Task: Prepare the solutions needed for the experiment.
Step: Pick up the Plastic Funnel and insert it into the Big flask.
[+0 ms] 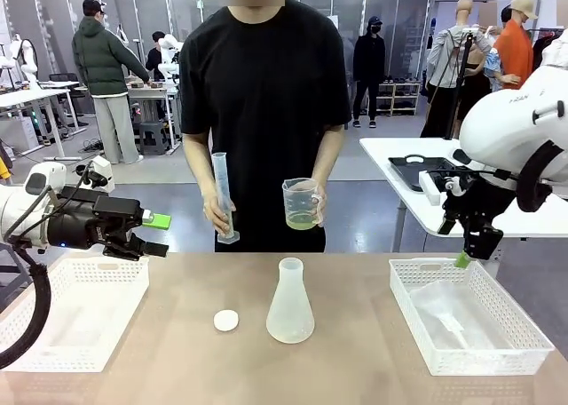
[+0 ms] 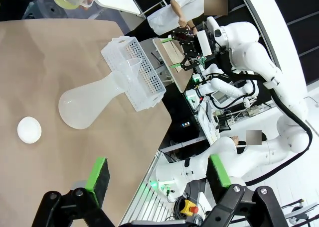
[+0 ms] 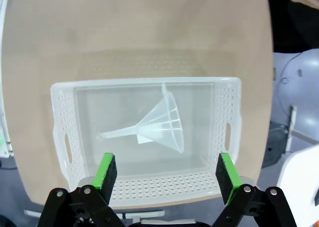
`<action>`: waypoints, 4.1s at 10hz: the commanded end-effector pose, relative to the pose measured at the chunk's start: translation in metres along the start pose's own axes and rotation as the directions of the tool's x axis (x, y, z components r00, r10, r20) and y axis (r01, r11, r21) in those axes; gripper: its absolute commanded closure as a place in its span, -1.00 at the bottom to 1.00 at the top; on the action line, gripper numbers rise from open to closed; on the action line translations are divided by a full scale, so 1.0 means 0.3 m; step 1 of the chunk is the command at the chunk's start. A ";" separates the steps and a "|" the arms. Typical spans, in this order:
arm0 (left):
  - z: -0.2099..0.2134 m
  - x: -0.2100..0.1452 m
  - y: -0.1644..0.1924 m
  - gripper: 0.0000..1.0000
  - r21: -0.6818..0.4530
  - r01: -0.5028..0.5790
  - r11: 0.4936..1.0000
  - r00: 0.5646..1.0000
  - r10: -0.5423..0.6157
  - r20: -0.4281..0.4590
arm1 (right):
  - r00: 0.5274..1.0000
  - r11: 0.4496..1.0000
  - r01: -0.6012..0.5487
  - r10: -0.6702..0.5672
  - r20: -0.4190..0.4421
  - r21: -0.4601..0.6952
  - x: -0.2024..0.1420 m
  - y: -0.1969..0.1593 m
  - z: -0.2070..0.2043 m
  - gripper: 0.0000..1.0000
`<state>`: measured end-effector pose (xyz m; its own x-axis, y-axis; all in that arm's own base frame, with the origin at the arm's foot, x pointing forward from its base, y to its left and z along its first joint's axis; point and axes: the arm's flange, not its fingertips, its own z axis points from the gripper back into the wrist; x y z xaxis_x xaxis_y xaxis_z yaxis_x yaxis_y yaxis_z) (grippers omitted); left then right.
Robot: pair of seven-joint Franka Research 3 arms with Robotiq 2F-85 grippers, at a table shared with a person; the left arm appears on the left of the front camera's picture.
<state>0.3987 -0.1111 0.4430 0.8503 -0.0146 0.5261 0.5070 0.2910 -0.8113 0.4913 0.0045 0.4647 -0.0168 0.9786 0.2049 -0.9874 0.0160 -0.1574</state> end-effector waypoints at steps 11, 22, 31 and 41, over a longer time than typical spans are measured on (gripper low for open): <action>-0.007 0.006 -0.007 -1.00 -0.021 -0.013 1.000 1.000 0.014 0.015 | 0.993 0.930 -0.113 0.116 0.013 0.349 -0.083 -0.171 -0.303 -1.00; -0.007 0.006 -0.007 -1.00 -0.021 -0.013 1.000 1.000 0.014 0.015 | 0.996 0.903 -0.083 0.093 -0.003 0.421 -0.101 -0.170 -0.429 -0.09; -0.007 0.006 -0.007 -1.00 -0.021 -0.013 1.000 1.000 0.014 0.015 | 0.996 0.911 -0.075 0.087 -0.012 0.404 -0.100 -0.155 -0.413 1.00; -0.007 0.006 -0.007 -1.00 -0.021 -0.013 1.000 1.000 0.014 0.015 | 0.990 0.911 -0.008 -0.052 -0.134 -0.412 0.124 0.020 0.270 1.00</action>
<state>0.3987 -0.1113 0.4426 0.8508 -0.0156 0.5252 0.5064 0.2908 -0.8118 0.4858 0.0212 0.5610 0.0223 0.9949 0.0983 -0.8671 0.0682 -0.4934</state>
